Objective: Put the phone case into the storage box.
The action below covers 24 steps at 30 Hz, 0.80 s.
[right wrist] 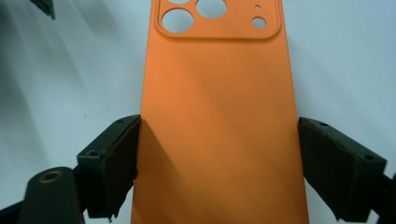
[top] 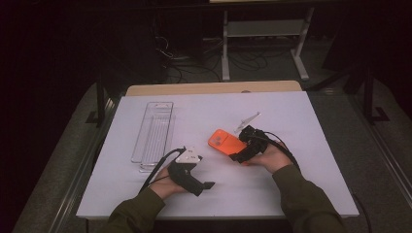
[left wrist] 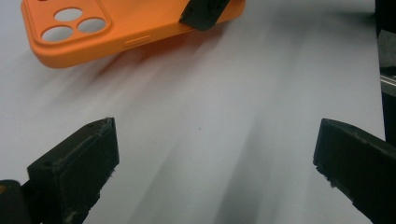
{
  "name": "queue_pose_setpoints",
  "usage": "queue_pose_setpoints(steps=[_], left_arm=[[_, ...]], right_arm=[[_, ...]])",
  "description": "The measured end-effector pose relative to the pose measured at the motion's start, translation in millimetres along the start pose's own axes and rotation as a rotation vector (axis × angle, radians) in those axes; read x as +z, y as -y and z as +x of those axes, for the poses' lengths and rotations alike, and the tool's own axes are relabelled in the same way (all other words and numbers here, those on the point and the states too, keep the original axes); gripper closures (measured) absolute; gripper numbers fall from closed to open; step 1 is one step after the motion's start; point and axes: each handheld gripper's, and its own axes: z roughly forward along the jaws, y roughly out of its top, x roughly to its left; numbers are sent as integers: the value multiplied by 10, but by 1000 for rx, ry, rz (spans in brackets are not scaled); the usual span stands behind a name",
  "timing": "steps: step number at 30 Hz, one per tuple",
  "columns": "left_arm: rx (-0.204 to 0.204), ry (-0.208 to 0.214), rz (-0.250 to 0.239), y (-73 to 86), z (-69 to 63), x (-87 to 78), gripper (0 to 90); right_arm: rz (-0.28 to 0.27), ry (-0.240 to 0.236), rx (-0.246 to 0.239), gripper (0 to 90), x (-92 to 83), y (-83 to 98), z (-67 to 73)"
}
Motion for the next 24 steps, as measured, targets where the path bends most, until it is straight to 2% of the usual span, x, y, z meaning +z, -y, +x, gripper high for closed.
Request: queue_pose_setpoints(steps=[5, 10, 12, 24], left_arm=[[-8, 6, -7, 3, -9, 8, 0], [-9, 7, -7, 3, -8, 8, 0], [-9, 7, -6, 3, -8, 8, 0], [-13, 11, -19, 1, -15, 5, 0]], right_arm=[[-8, 2, -27, 153, -83, 47, -4], [-18, -3, -30, 153, -169, 90, -11], [-22, 7, -50, 153, -194, 110, -22], [-22, 6, -67, 153, -308, 230, -18]])
